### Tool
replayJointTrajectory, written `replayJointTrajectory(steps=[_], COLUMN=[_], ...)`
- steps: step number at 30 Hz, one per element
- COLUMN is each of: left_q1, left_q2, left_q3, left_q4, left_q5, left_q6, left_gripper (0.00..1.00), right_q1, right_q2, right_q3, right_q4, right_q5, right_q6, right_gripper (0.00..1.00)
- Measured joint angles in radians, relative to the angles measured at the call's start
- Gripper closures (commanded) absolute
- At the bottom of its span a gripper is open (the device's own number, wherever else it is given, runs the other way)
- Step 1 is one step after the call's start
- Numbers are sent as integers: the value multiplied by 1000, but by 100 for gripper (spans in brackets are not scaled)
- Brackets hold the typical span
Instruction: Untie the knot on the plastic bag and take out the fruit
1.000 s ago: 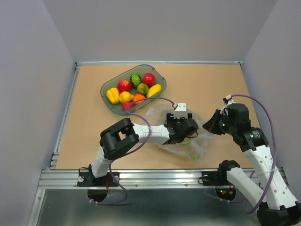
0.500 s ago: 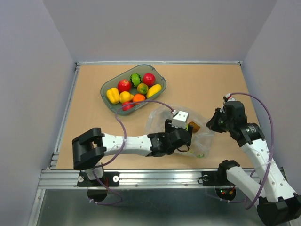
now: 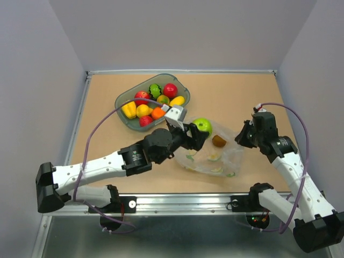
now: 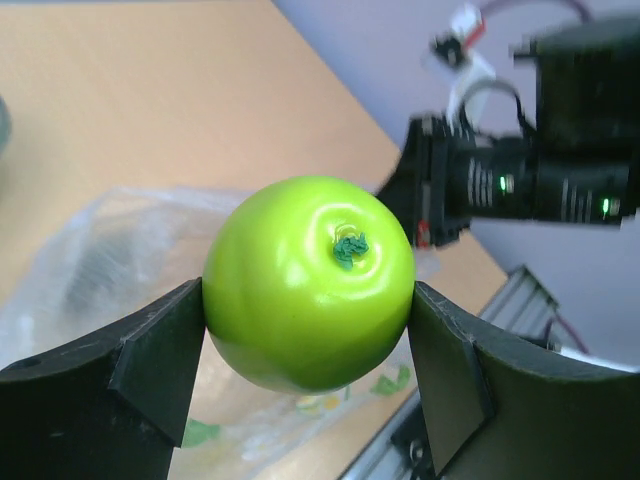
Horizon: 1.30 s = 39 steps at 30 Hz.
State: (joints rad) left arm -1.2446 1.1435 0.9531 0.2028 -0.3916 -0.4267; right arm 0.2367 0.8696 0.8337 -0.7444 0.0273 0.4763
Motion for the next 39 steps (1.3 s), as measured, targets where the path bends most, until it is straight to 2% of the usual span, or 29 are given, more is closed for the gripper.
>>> replayJointTrajectory(steps=[5,12,14,19,21,23,24,28,31,39], left_q1=[211,529,649,825,860,885,894,900,899,899], left_q2=[-58,-23,29,224,306,391,434,525,538,475], left_q3=[36,44,44,99,138,184,206,256,279,271], left_q4=[-31,-85,-78,-66,-64,-64,-64,-79,-99,-105], left_q5=[50,101,136,182,193,202,208,229,237,259], left_q6=[17,52,67,107,117,126,130,134,132,124], left_gripper=[78,76,73,62,58,41,29,15,9,1], right_q1=[0,0,0,0,0,0,0,0,0,0], right_q2=[8,10,8,-5,-13,-24,-29,-43,-56,-77], right_q3=[-16,-16,-16,-16,-16,-16,-16,-16,-16,-16], right_q4=[20,36,42,48,49,49,50,49,49,48], right_q5=[11,19,19,18,13,2,-4,-37,-53,-79], right_q6=[14,27,30,45,49,55,56,65,71,74], right_gripper=[99,100,99,99,100,99,99,99,99,99])
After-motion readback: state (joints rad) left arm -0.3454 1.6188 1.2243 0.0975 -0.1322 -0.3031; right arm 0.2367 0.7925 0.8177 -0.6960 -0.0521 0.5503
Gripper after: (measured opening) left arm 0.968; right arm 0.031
